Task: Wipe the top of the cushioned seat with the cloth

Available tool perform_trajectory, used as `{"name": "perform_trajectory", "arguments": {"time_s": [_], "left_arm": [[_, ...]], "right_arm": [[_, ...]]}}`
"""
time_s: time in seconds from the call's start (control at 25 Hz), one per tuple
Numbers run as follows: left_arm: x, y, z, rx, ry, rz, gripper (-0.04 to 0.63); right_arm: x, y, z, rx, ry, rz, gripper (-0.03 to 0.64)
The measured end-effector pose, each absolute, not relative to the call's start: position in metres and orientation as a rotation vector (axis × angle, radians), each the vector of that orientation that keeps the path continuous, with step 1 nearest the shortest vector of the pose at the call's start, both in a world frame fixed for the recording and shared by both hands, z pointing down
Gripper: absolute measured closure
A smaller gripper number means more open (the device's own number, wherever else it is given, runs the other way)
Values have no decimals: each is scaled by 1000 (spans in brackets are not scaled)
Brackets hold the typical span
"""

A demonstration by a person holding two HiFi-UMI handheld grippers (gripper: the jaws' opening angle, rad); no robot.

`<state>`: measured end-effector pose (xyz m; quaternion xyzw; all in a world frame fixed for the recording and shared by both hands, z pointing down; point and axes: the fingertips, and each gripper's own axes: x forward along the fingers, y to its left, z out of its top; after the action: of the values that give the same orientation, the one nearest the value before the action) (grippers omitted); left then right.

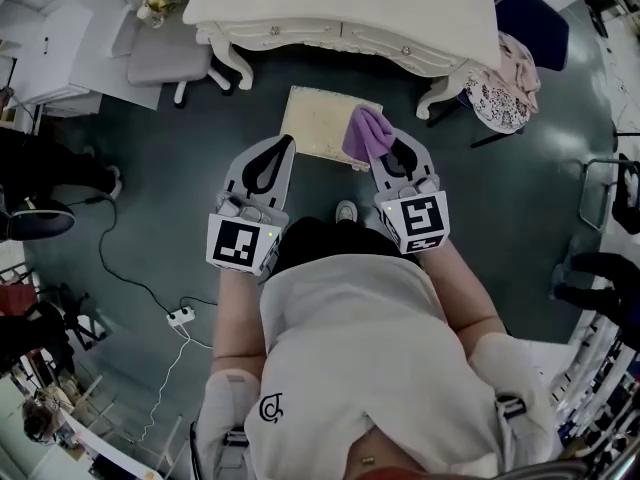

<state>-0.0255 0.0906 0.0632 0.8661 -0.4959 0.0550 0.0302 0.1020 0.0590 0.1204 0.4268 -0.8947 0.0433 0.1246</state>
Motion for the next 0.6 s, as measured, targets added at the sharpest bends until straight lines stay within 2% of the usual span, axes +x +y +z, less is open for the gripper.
{"name": "perform_trajectory", "arguments": {"time_s": [0.24, 0.6], "left_arm": [[-35, 43, 89, 2707, -1432, 111, 583], [-80, -27, 184, 2683, -1205, 67, 583]], "right_arm": [[87, 18, 162, 1254, -2531, 215, 535], [26, -39, 265, 1302, -2416, 417, 534]]}}
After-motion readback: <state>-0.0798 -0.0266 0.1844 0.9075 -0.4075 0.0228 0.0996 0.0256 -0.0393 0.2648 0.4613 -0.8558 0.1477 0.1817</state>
